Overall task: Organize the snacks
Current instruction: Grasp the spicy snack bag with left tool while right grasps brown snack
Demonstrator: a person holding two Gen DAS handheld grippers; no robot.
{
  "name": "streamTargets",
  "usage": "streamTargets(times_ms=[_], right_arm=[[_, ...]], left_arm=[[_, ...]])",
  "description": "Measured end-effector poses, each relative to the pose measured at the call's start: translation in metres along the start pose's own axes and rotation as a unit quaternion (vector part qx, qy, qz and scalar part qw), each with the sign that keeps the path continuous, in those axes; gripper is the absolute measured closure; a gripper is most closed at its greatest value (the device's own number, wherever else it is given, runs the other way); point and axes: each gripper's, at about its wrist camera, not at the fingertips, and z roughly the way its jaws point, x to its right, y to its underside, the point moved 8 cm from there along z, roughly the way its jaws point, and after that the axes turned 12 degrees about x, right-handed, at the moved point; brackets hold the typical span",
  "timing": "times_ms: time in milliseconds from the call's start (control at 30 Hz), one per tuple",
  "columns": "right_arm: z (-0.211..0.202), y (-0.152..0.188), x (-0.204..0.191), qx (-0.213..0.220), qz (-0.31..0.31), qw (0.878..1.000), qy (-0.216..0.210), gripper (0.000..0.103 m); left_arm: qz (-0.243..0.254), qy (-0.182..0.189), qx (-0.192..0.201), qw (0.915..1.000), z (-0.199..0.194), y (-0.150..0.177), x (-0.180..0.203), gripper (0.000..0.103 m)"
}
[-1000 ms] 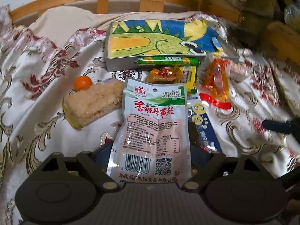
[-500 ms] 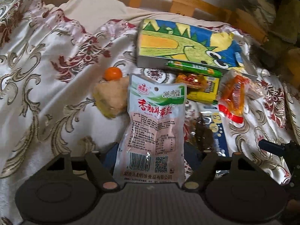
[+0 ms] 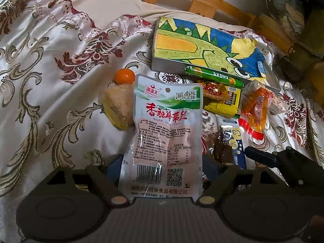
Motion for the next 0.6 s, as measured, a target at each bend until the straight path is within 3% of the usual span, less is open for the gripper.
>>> streamTargets(times_ms=[233, 433, 600], right_arm=[[0.006, 0.003, -0.003, 0.000, -0.023, 1.000, 0.014, 0.026], [0.004, 0.002, -0.006, 0.002, -0.040, 0.999, 0.026, 0.026], [0.004, 0.002, -0.008, 0.005, -0.045, 0.999, 0.023, 0.025]], left_arm=[[0.016, 0.005, -0.002, 0.9999, 0.009, 0.001, 0.008, 0.007], [0.055, -0.013, -0.004, 0.9984, 0.009, 0.004, 0.011, 0.016], [0.048, -0.010, 0.003, 0.9988, 0.005, 0.002, 0.011, 0.021]])
